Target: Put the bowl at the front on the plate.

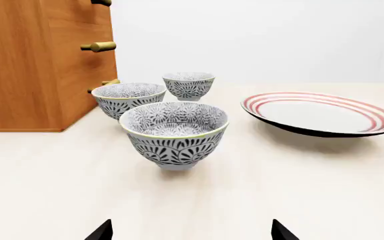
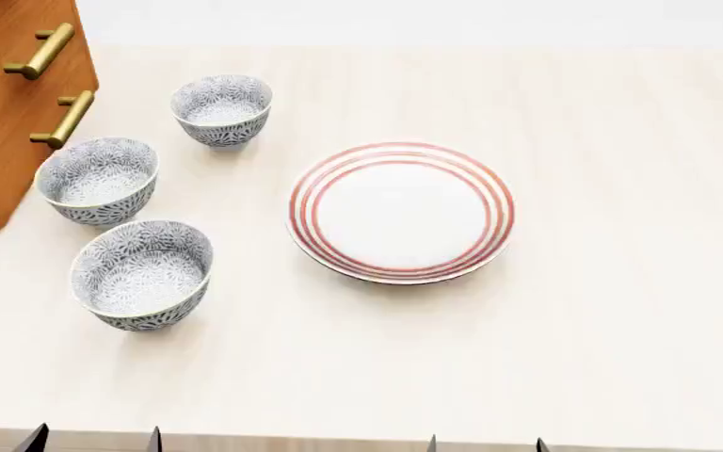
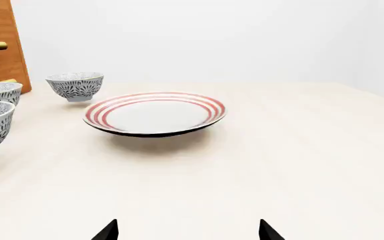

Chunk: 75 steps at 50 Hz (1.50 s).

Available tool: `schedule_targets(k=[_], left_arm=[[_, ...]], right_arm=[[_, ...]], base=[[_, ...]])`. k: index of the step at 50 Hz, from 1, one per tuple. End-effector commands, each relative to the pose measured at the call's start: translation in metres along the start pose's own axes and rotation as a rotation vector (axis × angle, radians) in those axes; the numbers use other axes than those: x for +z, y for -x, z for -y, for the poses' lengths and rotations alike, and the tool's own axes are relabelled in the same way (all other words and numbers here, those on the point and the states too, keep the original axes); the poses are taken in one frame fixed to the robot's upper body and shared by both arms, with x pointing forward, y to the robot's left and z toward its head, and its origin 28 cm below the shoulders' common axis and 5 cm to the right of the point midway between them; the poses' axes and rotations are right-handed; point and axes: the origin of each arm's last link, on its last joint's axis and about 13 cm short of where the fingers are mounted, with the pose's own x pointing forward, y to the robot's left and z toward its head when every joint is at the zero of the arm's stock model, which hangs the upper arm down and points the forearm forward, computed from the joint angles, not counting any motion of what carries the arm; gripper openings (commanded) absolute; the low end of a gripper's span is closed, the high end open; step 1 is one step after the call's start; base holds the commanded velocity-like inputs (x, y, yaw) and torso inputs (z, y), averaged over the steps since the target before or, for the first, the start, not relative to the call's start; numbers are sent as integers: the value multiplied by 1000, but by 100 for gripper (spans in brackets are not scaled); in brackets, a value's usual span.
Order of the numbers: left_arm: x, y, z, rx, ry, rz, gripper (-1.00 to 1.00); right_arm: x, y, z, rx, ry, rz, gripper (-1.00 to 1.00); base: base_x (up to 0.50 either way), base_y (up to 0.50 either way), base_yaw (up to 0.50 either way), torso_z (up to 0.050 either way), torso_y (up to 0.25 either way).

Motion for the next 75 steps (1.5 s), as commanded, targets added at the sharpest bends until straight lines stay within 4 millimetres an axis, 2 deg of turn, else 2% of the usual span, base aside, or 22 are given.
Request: schedule_targets(k=[1, 18, 21, 23, 30, 35, 36, 42, 48, 63, 68, 75], left_arm=[[0, 0, 0, 0, 0, 0, 100], [-1, -4, 0, 17, -12, -67, 100], [5, -3, 2, 9, 12, -79, 100], [16, -3, 4, 0, -5, -54, 100], [51, -2, 2, -20, -6, -39, 100], [79, -6, 0, -32, -29, -8, 100], [92, -6, 0, -39, -34, 16, 100], [132, -7, 0, -80, -33, 43, 100], [163, -5, 1, -132, -12, 56, 100], [227, -15, -8, -116, -61, 136, 100], [250, -17, -8, -157, -32, 170, 100], [278, -13, -7, -182, -53, 197, 100]], right_arm=[[0, -1, 0, 0, 0, 0, 100], [3, 3, 3, -82, -16, -11, 100], [9, 4, 3, -70, -18, -20, 100], [17, 7, 3, -73, -2, -17, 100], [52, 12, 8, -94, 50, 7, 100], [89, 15, 7, -53, 56, 74, 100], [103, 15, 8, -55, 70, 91, 100], [156, 16, 8, -26, 124, 160, 100], [196, 14, 9, -17, 169, 204, 100], [256, 2, 5, 27, 234, 291, 100], [284, 0, 2, 36, 232, 341, 100], [309, -3, -2, 53, 241, 369, 100]], base=[[0, 0, 0, 0, 0], [0, 0, 0, 0, 0], [0, 0, 0, 0, 0], [0, 0, 0, 0, 0], [0, 0, 0, 0, 0], [0, 0, 0, 0, 0], [0, 0, 0, 0, 0], [0, 0, 0, 0, 0], [0, 0, 0, 0, 0], [0, 0, 0, 0, 0], [0, 0, 0, 0, 0], [0, 0, 0, 0, 0]])
